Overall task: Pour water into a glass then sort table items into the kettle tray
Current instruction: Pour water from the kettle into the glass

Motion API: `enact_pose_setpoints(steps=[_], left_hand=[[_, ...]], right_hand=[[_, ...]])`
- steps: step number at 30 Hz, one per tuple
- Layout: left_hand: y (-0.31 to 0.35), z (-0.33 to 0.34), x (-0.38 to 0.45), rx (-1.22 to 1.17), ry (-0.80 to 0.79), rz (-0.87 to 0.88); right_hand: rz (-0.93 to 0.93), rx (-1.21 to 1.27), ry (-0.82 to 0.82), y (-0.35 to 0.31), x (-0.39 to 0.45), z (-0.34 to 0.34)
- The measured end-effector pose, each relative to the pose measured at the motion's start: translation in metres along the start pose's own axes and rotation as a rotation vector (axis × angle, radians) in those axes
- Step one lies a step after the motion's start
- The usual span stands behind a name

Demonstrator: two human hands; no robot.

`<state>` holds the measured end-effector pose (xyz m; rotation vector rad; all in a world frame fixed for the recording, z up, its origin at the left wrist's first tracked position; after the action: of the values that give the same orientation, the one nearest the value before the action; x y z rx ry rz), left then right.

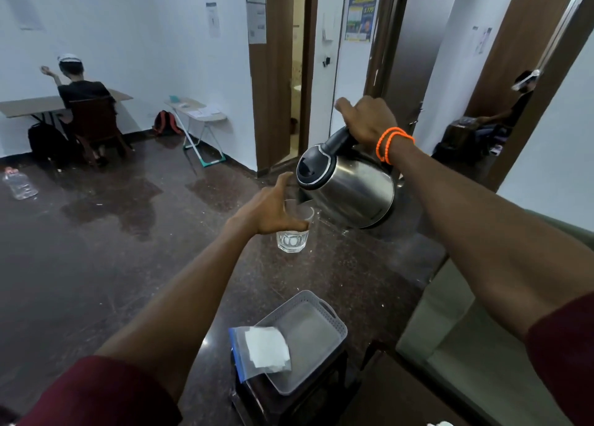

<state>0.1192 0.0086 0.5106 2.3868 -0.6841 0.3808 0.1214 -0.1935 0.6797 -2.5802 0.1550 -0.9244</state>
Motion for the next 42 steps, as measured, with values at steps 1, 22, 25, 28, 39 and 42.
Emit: enact_pose_setpoints(steps=[1, 22, 25, 28, 39, 42], left_hand=[[0.003, -0.001, -0.001, -0.008, -0.003, 0.015], [0.020, 0.007, -0.009, -0.039, 0.006, 0.029], [0.020, 0.009, -0.008, -0.034, 0.013, 0.012], [0.018, 0.009, -0.007, -0.028, 0.021, 0.005], [0.008, 0.015, -0.005, -0.007, 0.010, -0.020], [0.007, 0.017, -0.004, 0.005, 0.005, -0.021]], right_hand=[[-0.020, -0.009, 0.002, -0.006, 0.000, -0.001], [-0.297, -0.209, -0.043, -0.037, -0.001, -0.006], [-0.309, -0.212, -0.036, -0.036, 0.001, -0.007], [-0.320, -0.209, -0.041, -0.036, 0.004, -0.007], [-0.354, -0.224, -0.021, -0.037, 0.005, -0.013], [-0.355, -0.229, -0.025, -0.037, 0.006, -0.010]])
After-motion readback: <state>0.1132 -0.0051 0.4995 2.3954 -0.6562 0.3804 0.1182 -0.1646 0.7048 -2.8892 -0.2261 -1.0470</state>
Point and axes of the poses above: each hand's wrist, its own x-axis towards the middle knuckle, its own z-axis out of the palm, y = z × x, the point moved 9 cm from there along x, towards the middle knuckle, and after that the axes turned 11 degrees about y, right-handed, at the moved point
